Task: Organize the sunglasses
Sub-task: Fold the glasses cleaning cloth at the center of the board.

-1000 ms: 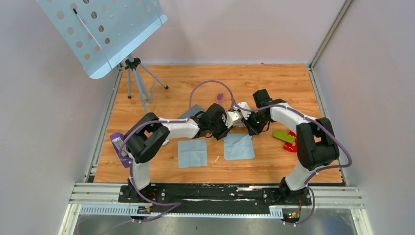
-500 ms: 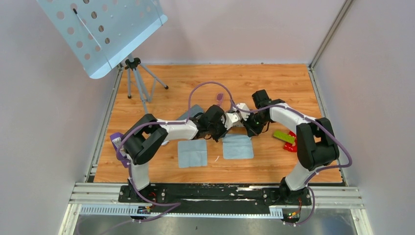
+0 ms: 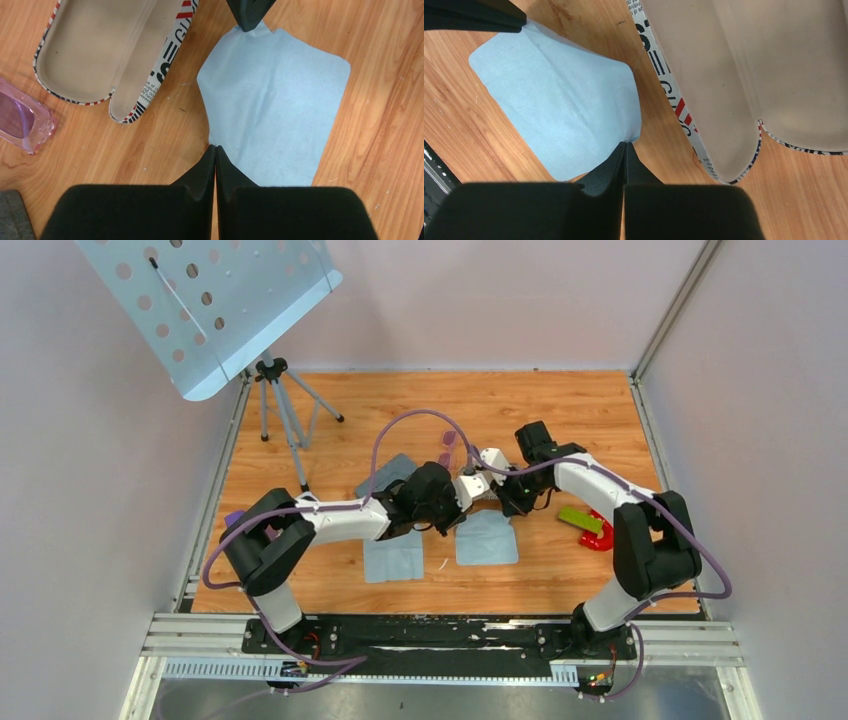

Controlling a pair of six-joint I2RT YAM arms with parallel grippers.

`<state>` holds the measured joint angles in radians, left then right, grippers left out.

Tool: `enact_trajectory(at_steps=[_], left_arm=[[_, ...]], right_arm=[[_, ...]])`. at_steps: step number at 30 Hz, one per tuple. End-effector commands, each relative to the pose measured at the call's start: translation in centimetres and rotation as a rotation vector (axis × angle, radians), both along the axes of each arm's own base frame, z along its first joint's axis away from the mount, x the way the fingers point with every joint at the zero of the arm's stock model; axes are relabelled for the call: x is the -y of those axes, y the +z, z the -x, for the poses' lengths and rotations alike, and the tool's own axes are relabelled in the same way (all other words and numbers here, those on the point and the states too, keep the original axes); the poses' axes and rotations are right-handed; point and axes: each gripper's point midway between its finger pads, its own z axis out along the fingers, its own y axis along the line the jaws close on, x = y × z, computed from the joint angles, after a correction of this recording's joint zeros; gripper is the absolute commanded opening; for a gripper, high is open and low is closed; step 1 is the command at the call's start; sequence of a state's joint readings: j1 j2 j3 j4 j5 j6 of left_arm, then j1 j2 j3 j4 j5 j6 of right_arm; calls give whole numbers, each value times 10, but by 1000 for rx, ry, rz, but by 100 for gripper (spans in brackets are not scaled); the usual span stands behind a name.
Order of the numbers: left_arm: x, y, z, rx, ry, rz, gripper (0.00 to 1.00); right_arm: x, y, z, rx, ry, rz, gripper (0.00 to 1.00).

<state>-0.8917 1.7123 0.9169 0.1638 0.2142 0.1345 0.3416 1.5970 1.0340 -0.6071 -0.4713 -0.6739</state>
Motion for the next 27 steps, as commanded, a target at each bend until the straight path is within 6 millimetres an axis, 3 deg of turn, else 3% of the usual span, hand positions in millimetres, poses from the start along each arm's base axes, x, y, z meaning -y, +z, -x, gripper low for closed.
enact_trajectory(at_steps=[1, 27], left_arm=[[9, 21, 2, 59, -17, 59, 0], [6, 7, 33, 1, -101, -6, 0]], right_arm=[[3, 5, 14, 4, 42, 10, 0], [10, 1, 50, 8, 168, -9, 0]])
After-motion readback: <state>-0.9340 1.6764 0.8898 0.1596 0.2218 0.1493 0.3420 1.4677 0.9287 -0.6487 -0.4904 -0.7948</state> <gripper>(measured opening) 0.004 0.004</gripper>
